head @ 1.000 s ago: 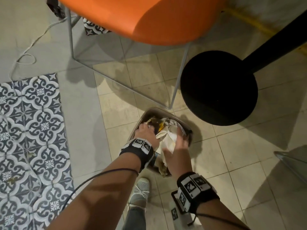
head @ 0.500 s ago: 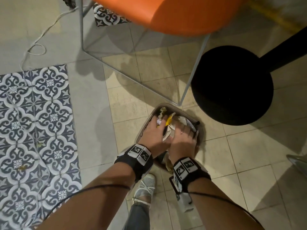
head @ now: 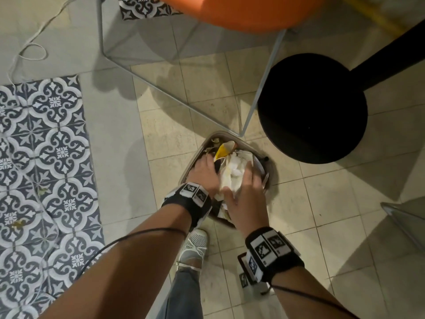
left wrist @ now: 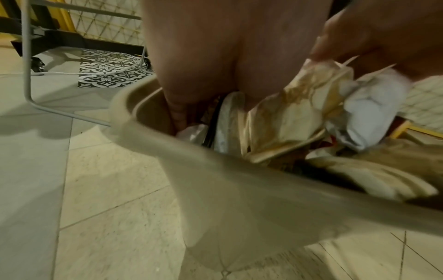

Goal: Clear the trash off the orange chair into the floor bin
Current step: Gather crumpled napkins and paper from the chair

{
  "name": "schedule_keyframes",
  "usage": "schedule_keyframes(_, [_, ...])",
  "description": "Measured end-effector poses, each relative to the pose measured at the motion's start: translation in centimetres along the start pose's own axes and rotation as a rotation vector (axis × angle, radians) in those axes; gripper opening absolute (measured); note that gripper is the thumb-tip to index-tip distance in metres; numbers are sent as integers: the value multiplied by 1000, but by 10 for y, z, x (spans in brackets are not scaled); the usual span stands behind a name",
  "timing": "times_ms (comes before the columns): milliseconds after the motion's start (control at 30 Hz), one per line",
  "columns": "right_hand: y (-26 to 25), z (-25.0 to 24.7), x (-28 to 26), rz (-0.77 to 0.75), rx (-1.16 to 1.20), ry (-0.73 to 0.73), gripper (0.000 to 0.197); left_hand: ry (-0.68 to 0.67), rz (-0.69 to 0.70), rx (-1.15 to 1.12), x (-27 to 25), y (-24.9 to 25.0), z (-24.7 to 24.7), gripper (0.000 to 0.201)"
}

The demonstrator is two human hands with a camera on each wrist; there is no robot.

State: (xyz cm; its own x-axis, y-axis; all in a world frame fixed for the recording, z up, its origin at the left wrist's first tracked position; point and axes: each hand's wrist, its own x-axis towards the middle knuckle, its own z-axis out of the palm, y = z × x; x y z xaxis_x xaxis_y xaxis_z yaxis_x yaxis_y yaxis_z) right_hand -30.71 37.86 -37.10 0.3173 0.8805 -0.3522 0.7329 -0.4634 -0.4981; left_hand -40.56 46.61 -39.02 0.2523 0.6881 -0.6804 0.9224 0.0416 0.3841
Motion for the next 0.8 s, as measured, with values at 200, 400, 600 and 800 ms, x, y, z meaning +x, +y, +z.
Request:
schedule_keyframes(200, [0,13,-3,-73,-195,-4,65,-43,10,-46,0,-2,-9,61])
schedule_keyframes(400, [-12,12,15,-54,-322,-18,50,-31,36,-65,-6,-6,-17,62])
schedule_keyframes(600, [-12,-18,12,33,-217,-200,75,-25,-6,21,-20,7,-27,77])
schedule_keyframes(800, [-9,-58,-10,88,-17,-221,80,-29,-33,192,-46,32,-50,77])
